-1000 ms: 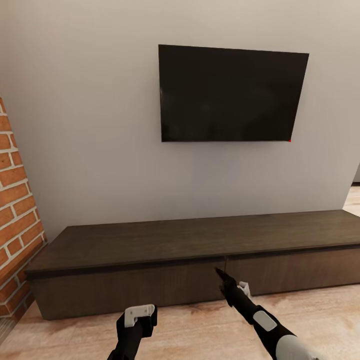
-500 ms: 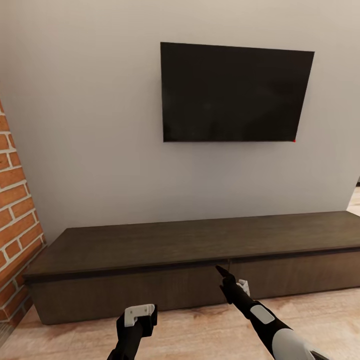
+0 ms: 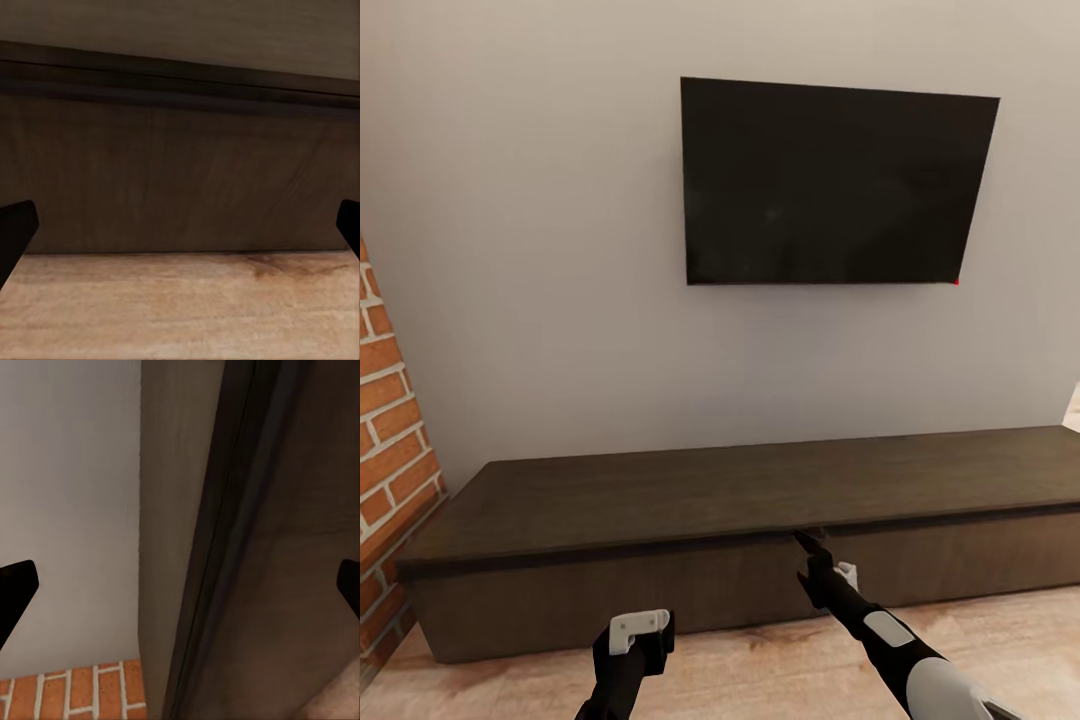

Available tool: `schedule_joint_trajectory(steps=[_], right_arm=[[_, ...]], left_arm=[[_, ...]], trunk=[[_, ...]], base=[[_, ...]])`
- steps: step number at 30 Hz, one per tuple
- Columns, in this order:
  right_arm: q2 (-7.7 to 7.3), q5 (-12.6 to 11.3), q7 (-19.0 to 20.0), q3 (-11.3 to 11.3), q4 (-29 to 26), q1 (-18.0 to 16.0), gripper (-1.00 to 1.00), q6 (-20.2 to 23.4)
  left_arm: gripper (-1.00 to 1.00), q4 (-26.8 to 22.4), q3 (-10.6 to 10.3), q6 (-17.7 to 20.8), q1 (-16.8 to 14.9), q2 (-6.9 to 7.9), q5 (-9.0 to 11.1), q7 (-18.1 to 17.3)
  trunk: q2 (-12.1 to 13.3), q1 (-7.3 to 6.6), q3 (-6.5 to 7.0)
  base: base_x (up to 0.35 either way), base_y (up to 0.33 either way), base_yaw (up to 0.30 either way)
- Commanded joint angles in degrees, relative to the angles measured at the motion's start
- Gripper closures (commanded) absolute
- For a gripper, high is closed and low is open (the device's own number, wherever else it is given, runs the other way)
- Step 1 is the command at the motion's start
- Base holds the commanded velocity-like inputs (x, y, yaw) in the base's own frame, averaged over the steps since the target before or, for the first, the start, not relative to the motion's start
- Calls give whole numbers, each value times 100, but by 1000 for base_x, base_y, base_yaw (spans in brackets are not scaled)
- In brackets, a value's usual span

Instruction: Place each of the two pumpkins and all three candles from the living room inside a cabinet in the living room (use any cabinet), then make sure every cabinet is closed, and position the cauldron so it is next to a table in the living room.

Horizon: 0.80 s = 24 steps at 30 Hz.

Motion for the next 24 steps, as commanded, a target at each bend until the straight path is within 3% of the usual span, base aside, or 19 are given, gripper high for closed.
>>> schedule_joint_trajectory(steps=[1, 24], right_arm=[[0, -42, -5, -21, -4, -1, -100, 60], [-3, -61, -18, -23, 6, -1, -100, 155]], left_arm=[[-100, -13, -9, 23, 0, 2, 39, 32], [-100, -12, -7, 29, 0, 2, 35, 32]], trunk=[[-2, 1, -5], [-2, 1, -5]], base=[[91, 12, 0], [89, 31, 0]])
